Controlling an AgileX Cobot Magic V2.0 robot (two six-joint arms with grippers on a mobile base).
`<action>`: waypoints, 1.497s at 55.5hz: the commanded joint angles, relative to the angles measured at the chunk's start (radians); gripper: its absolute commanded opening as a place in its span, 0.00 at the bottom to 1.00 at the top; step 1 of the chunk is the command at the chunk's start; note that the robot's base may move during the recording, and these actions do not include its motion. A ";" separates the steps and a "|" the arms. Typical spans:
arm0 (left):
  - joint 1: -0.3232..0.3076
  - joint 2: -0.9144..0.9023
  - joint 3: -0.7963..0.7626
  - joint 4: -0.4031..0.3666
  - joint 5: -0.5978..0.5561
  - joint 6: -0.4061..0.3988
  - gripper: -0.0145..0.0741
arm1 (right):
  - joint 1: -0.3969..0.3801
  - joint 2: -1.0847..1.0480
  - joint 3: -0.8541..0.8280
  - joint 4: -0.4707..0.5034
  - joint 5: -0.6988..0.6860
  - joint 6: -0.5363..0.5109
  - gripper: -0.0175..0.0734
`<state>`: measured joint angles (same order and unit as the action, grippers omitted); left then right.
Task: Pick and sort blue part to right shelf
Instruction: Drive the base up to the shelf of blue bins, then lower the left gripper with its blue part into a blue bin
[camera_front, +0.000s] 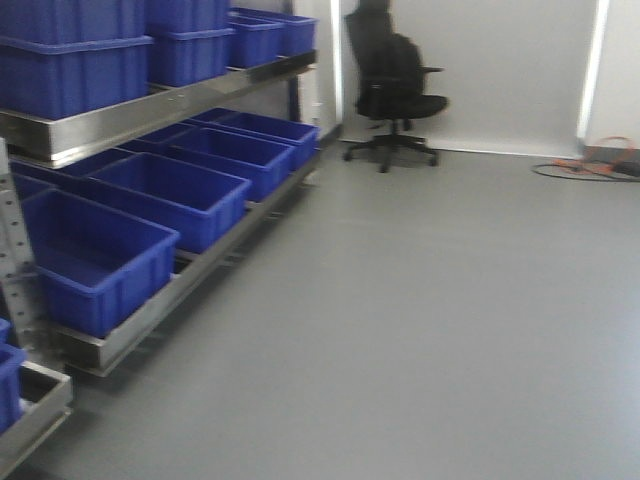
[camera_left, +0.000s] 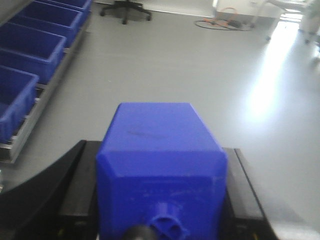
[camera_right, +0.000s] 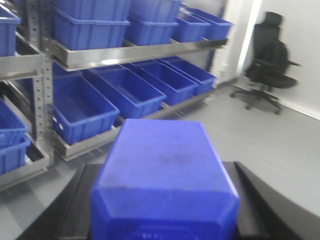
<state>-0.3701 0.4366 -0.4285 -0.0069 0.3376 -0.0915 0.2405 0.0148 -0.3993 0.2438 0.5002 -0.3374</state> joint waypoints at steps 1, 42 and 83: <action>-0.008 0.003 -0.031 -0.004 -0.094 0.000 0.45 | -0.002 0.014 -0.027 0.013 -0.095 0.002 0.38; -0.008 0.003 -0.031 -0.004 -0.094 0.000 0.45 | -0.002 0.014 -0.027 0.013 -0.095 0.002 0.38; -0.008 0.003 -0.031 -0.004 -0.094 0.000 0.45 | -0.002 0.014 -0.027 0.013 -0.095 0.002 0.38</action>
<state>-0.3701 0.4366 -0.4285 -0.0069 0.3376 -0.0915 0.2405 0.0148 -0.3993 0.2438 0.5002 -0.3374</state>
